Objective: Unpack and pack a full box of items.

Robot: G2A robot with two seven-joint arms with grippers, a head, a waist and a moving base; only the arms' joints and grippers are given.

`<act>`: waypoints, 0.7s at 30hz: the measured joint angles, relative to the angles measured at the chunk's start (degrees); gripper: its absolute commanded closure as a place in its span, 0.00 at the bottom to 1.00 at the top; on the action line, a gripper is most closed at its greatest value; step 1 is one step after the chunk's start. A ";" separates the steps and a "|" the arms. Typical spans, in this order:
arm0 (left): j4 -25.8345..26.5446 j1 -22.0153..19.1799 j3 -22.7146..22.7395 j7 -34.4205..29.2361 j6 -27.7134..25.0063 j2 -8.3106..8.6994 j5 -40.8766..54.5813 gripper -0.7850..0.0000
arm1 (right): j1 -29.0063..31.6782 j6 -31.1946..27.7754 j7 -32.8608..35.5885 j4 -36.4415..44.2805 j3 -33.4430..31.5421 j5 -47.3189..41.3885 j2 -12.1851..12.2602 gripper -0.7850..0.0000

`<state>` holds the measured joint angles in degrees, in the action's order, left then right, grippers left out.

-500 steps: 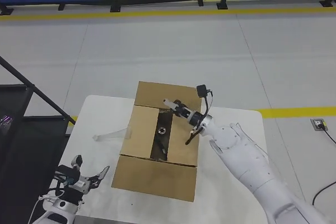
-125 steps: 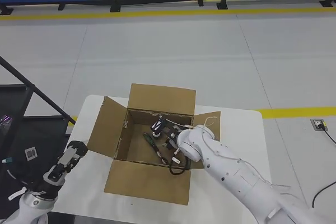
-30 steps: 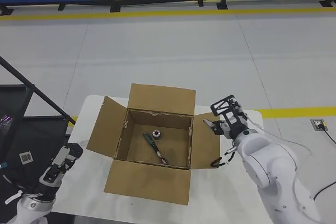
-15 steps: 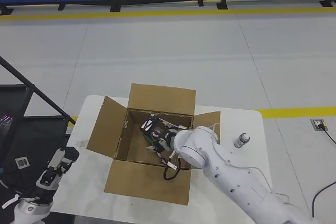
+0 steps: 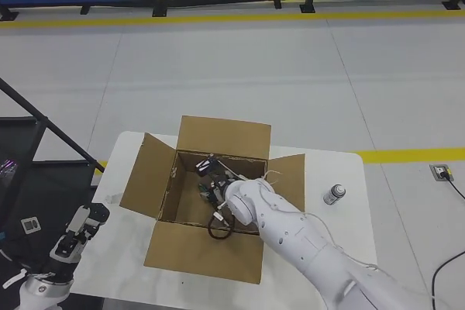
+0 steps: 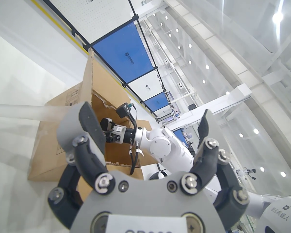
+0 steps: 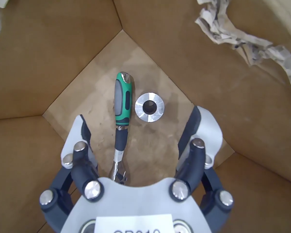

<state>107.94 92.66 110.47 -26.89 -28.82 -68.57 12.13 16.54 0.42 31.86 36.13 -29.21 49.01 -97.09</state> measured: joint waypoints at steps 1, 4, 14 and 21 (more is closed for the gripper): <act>0.00 0.00 0.00 0.00 0.00 0.00 0.00 0.00 | -0.31 -0.01 -0.43 -1.30 0.10 -0.44 -0.60 0.22; 0.00 0.00 0.00 0.00 0.00 0.00 0.00 0.00 | -1.21 -0.26 -1.82 -5.45 0.32 -1.66 -2.43 0.22; 0.00 0.00 0.00 0.00 0.00 0.00 0.00 0.00 | -2.69 0.26 -7.03 -15.50 0.33 -3.57 -7.12 0.00; 0.00 0.00 0.00 0.00 0.00 0.00 0.00 0.00 | -3.34 -0.57 -9.23 -17.69 -0.23 -4.43 -8.47 0.00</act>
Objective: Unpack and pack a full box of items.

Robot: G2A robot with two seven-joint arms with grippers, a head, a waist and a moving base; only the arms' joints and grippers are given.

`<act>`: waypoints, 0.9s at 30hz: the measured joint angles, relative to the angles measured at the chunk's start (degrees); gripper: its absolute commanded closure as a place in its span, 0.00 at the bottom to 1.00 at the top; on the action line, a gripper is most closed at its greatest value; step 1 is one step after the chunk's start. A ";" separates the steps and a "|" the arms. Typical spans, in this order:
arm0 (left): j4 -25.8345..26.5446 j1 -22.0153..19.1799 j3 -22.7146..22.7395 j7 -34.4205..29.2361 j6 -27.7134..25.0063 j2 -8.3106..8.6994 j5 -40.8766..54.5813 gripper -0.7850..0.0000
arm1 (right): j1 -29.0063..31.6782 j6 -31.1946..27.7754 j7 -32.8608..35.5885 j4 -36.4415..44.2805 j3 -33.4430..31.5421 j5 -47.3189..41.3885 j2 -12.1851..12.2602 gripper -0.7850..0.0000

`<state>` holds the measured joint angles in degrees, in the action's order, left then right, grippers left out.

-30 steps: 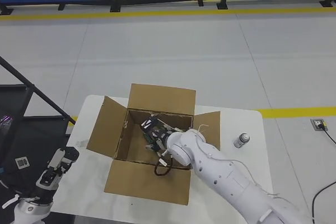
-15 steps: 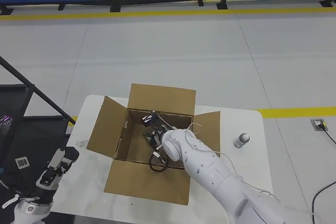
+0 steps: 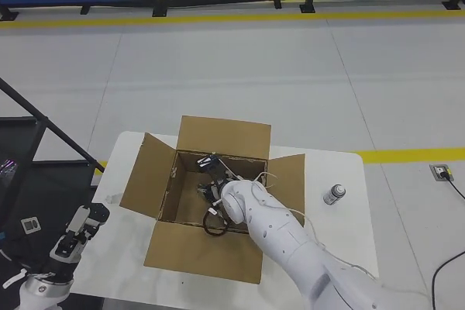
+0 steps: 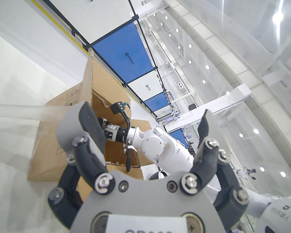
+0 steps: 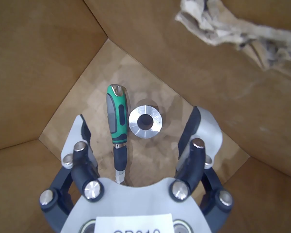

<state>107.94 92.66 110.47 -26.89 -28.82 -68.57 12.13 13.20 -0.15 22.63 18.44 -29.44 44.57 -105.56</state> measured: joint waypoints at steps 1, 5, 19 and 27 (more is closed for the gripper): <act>0.00 0.00 0.00 0.00 0.00 0.00 0.00 0.00 | 0.00 0.00 0.02 0.02 0.00 0.00 0.01 0.00; 0.00 0.00 0.00 0.00 0.00 0.00 0.00 0.00 | 0.02 0.02 0.05 0.03 0.01 0.02 0.02 0.00; -0.33 -0.78 0.13 6.51 2.63 -0.14 -7.51 0.00 | 1.91 4.56 -0.97 1.97 -1.15 0.27 -0.03 0.00; -1.05 -1.19 -2.28 9.44 3.05 -0.29 -12.95 0.00 | 2.11 6.68 0.25 1.08 -2.29 0.54 -0.54 0.56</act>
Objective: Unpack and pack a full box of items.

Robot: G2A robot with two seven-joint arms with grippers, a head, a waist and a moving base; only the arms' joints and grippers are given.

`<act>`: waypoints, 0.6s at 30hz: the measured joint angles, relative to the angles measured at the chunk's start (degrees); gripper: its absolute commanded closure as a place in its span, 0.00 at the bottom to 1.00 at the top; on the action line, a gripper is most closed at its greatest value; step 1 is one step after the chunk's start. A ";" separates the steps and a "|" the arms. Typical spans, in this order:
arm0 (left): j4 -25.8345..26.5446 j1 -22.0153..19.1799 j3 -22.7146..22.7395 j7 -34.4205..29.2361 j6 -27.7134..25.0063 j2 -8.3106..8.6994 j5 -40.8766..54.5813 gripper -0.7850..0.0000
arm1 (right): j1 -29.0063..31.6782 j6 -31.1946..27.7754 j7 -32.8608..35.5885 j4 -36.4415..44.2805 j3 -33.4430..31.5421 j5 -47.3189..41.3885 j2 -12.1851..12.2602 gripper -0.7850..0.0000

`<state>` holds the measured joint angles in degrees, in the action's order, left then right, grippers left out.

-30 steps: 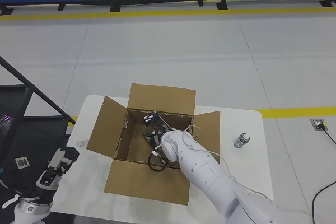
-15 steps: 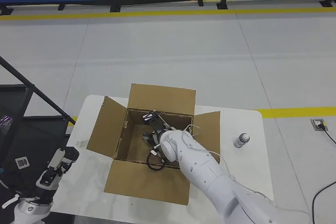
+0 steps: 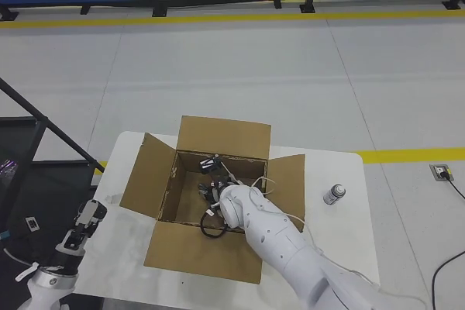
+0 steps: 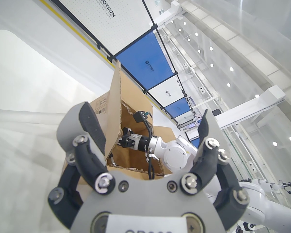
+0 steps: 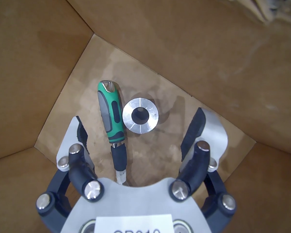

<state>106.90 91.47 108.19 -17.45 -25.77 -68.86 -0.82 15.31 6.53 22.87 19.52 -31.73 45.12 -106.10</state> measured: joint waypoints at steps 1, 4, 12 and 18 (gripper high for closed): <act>0.04 0.00 -0.22 0.22 0.01 -0.02 -0.22 0.00 | 0.00 0.30 -0.21 -0.28 -0.23 -0.15 -0.05 0.59; 0.23 0.00 -0.67 0.62 0.12 -0.04 -0.70 0.00 | 0.07 1.55 -0.90 -0.86 -0.74 -0.37 -0.37 0.63; 0.44 -0.30 -1.93 1.83 1.00 -0.06 -3.90 0.00 | -0.29 1.34 -1.01 -2.76 -1.71 -0.72 -1.34 0.64; 0.62 -0.18 -2.12 2.05 1.47 -0.04 -4.08 0.00 | -0.91 -1.11 -1.28 -4.51 -2.64 -1.50 -1.87 0.60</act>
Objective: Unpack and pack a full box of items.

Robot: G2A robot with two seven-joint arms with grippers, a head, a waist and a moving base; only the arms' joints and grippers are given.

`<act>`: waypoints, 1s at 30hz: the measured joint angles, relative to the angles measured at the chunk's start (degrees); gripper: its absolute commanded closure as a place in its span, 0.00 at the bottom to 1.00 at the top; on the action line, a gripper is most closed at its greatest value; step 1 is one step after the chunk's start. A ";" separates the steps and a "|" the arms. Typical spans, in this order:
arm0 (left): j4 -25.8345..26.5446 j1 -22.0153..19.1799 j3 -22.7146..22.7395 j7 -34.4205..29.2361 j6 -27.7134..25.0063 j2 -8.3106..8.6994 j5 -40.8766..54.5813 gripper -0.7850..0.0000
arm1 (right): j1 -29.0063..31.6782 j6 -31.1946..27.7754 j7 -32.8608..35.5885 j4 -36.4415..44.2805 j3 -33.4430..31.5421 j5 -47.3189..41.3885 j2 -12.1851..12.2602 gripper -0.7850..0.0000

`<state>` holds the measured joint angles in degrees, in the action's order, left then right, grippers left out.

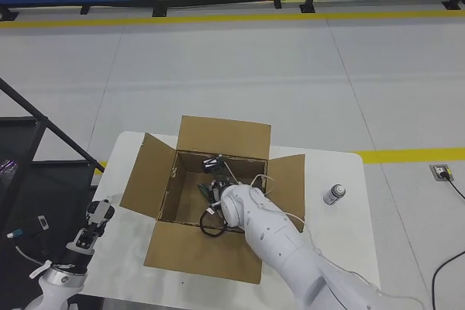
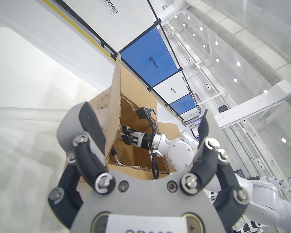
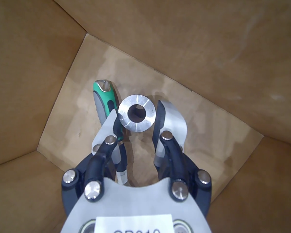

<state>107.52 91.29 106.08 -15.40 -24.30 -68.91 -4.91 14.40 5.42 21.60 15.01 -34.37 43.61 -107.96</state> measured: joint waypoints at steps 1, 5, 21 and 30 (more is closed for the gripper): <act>0.00 0.02 0.03 0.03 0.05 0.01 0.03 0.00 | -0.10 -0.25 -0.04 -0.27 -0.13 -0.09 -0.07 0.60; 0.01 0.12 0.10 0.16 0.25 0.03 0.22 0.00 | -0.37 -0.57 -0.13 -1.27 -0.56 -0.23 -0.39 0.60; -0.30 -0.53 0.75 -0.33 0.72 0.23 1.42 0.00 | -0.70 -3.82 -3.57 -1.75 -0.97 2.50 -0.89 1.00; -0.52 -1.83 0.54 -1.24 1.11 0.40 1.63 0.00 | 0.81 -7.50 -7.51 2.95 -0.94 6.85 0.74 1.00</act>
<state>106.99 89.46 106.62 -16.64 -23.19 -68.51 -3.28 15.21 -2.08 14.09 17.95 -35.31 50.46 -107.23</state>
